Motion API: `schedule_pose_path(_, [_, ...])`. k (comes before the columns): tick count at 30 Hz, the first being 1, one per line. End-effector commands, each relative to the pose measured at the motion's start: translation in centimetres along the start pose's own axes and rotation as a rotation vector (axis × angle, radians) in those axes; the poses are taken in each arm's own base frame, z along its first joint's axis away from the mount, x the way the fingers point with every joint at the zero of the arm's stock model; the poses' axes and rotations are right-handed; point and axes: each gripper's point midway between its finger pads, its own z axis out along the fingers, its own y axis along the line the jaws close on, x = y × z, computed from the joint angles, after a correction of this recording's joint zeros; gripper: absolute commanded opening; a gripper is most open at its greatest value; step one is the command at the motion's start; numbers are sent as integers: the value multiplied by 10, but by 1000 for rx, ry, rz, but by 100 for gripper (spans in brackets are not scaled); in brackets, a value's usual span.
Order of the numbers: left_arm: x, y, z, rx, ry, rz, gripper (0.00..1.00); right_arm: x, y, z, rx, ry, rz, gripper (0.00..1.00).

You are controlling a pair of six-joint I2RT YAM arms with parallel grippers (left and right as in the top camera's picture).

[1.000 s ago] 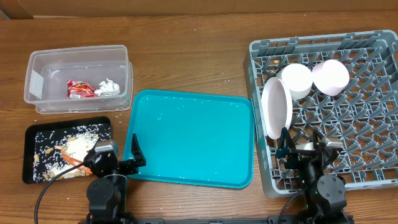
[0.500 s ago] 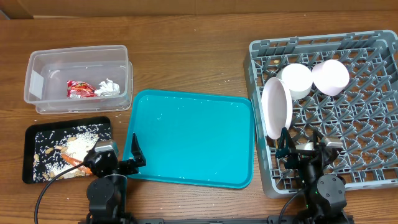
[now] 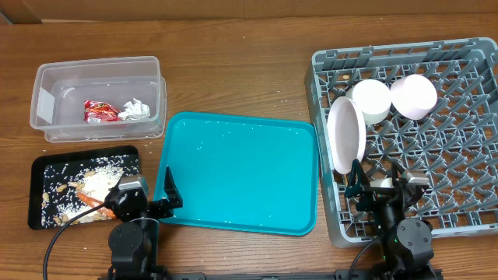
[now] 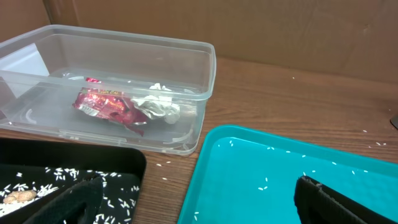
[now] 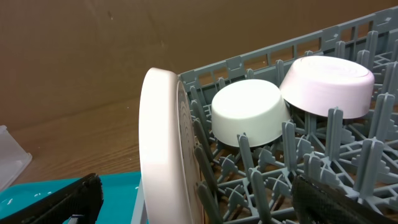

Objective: Sort waste into correct bins and load items into the dishwasher

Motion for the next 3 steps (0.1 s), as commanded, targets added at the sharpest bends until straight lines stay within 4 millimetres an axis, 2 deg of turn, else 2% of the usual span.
schedule_pose_path(1, [2, -3, 0, 15, -4, 18, 100, -3, 0, -1, 0, -17, 1, 100])
schedule_pose_path(3, [2, -3, 0, 15, -4, 18, 100, -3, 0, -1, 1, -17, 1, 100])
